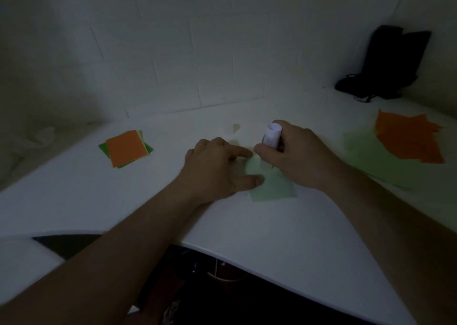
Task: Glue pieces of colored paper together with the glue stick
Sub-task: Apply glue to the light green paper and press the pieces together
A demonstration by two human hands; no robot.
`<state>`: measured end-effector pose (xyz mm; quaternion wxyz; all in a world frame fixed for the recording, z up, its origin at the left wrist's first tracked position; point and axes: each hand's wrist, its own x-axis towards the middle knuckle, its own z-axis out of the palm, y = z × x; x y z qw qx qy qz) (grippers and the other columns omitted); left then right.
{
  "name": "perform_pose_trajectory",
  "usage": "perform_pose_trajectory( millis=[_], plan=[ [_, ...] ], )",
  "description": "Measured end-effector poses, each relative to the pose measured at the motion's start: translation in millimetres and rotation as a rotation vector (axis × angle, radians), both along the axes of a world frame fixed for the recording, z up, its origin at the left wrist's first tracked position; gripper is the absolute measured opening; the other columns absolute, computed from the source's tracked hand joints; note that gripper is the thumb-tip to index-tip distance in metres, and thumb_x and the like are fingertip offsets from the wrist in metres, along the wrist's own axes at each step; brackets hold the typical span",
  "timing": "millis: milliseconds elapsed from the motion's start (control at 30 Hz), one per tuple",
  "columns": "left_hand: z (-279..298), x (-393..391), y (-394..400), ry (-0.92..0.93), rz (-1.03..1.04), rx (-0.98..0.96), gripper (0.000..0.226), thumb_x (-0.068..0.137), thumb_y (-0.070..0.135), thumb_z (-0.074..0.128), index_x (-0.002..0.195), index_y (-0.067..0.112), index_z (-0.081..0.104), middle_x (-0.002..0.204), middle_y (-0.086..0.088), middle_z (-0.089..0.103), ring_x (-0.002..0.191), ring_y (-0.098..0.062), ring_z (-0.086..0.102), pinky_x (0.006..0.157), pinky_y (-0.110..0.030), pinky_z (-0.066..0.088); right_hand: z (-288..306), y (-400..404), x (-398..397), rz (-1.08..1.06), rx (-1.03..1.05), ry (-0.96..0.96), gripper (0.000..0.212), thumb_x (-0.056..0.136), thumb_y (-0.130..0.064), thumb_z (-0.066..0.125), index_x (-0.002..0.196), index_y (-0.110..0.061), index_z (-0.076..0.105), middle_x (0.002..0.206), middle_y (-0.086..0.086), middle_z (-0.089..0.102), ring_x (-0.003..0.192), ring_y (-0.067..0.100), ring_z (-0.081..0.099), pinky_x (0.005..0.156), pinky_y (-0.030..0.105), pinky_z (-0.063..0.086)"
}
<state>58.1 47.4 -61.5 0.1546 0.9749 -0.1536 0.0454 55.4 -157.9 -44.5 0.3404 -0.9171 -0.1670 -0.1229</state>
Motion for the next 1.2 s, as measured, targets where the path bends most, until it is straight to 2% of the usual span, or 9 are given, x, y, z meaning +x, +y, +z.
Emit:
perform_pose_trajectory(
  millis=[100, 300, 600, 733, 800, 933, 1033, 1133, 1200],
  plan=[
    [1.0, -0.9, 0.2, 0.014, -0.003, -0.022, 0.075, 0.067, 0.086, 0.064, 0.135, 0.055, 0.054, 0.116, 0.011, 0.053, 0.120, -0.025, 0.046, 0.101, -0.041, 0.037, 0.4, -3.6, -0.5, -0.007, -0.013, -0.006, 0.022, 0.093, -0.048, 0.067, 0.092, -0.041, 0.045, 0.077, -0.012, 0.061, 0.067, -0.004, 0.056, 0.056, 0.012, 0.034],
    [-0.5, 0.3, 1.7, -0.003, -0.010, -0.062, 0.071, 0.066, 0.085, 0.066, 0.130, 0.056, 0.055, 0.111, 0.016, 0.055, 0.115, -0.021, 0.048, 0.098, -0.040, 0.037, 1.1, -13.5, 0.5, -0.034, -0.018, 0.009, 0.023, 0.093, -0.046, 0.068, 0.101, -0.039, 0.047, 0.079, -0.016, 0.058, 0.069, -0.007, 0.053, 0.060, 0.012, 0.032],
    [-0.1, -0.8, 2.6, 0.003, -0.015, -0.124, 0.057, 0.064, 0.081, 0.071, 0.111, 0.052, 0.056, 0.104, 0.018, 0.053, 0.108, -0.017, 0.047, 0.094, -0.038, 0.036, 4.0, -17.9, -3.5, -0.072, -0.064, -0.037, 0.023, 0.092, -0.042, 0.069, 0.100, -0.039, 0.047, 0.073, -0.016, 0.056, 0.066, -0.015, 0.053, 0.057, 0.007, 0.033],
    [-0.2, -1.7, 2.8, 0.011, -0.014, -0.145, 0.054, 0.063, 0.081, 0.072, 0.104, 0.052, 0.053, 0.103, 0.019, 0.054, 0.107, -0.017, 0.048, 0.096, -0.040, 0.039, 6.7, -17.7, -6.0, -0.091, -0.171, -0.114, 0.026, 0.092, -0.040, 0.068, 0.082, -0.036, 0.045, 0.065, -0.012, 0.052, 0.061, -0.009, 0.049, 0.055, 0.007, 0.032],
    [-1.0, -1.0, 3.0, 0.002, -0.014, -0.144, 0.054, 0.061, 0.083, 0.070, 0.103, 0.052, 0.053, 0.102, 0.020, 0.054, 0.105, -0.018, 0.049, 0.095, -0.040, 0.040, 9.5, -19.6, -7.2, -0.110, -0.215, -0.168, 0.027, 0.093, -0.040, 0.069, 0.081, -0.027, 0.047, 0.063, -0.009, 0.050, 0.059, -0.006, 0.049, 0.053, 0.007, 0.031],
    [-1.9, 1.2, 2.7, -0.015, -0.012, -0.155, 0.063, 0.052, 0.092, 0.059, 0.099, 0.050, 0.054, 0.098, 0.020, 0.056, 0.102, -0.019, 0.052, 0.094, -0.042, 0.045, 16.3, -21.9, -7.1, -0.151, -0.087, -0.184, 0.025, 0.093, -0.041, 0.067, 0.086, -0.030, 0.047, 0.068, -0.010, 0.057, 0.063, -0.004, 0.054, 0.054, 0.006, 0.033],
    [-1.3, -0.2, -0.1, -0.041, 0.013, -0.153, 0.058, 0.058, 0.087, 0.066, 0.098, 0.047, 0.057, 0.098, 0.018, 0.058, 0.101, -0.020, 0.053, 0.093, -0.042, 0.045, 20.4, -14.9, -7.0, -0.123, 0.018, -0.177, 0.028, 0.096, -0.036, 0.065, 0.077, -0.030, 0.045, 0.066, -0.007, 0.056, 0.064, -0.009, 0.054, 0.057, 0.005, 0.035],
    [-1.2, -1.6, -2.4, -0.067, 0.016, -0.114, 0.054, 0.062, 0.088, 0.064, 0.099, 0.049, 0.062, 0.100, 0.016, 0.058, 0.102, -0.020, 0.053, 0.092, -0.041, 0.045, 17.5, -3.9, -7.2, -0.088, 0.090, -0.110, 0.031, 0.096, -0.037, 0.066, 0.078, -0.040, 0.040, 0.070, -0.016, 0.053, 0.065, -0.018, 0.052, 0.060, 0.002, 0.035],
    [-0.9, -1.7, -3.1, -0.064, 0.017, -0.094, 0.055, 0.063, 0.088, 0.063, 0.102, 0.050, 0.066, 0.101, 0.015, 0.059, 0.104, -0.021, 0.053, 0.093, -0.041, 0.046, 11.7, 1.4, -5.5, -0.057, 0.079, -0.067, 0.028, 0.095, -0.041, 0.066, 0.081, -0.041, 0.042, 0.077, -0.019, 0.056, 0.068, -0.018, 0.053, 0.062, 0.001, 0.035]
  ],
)
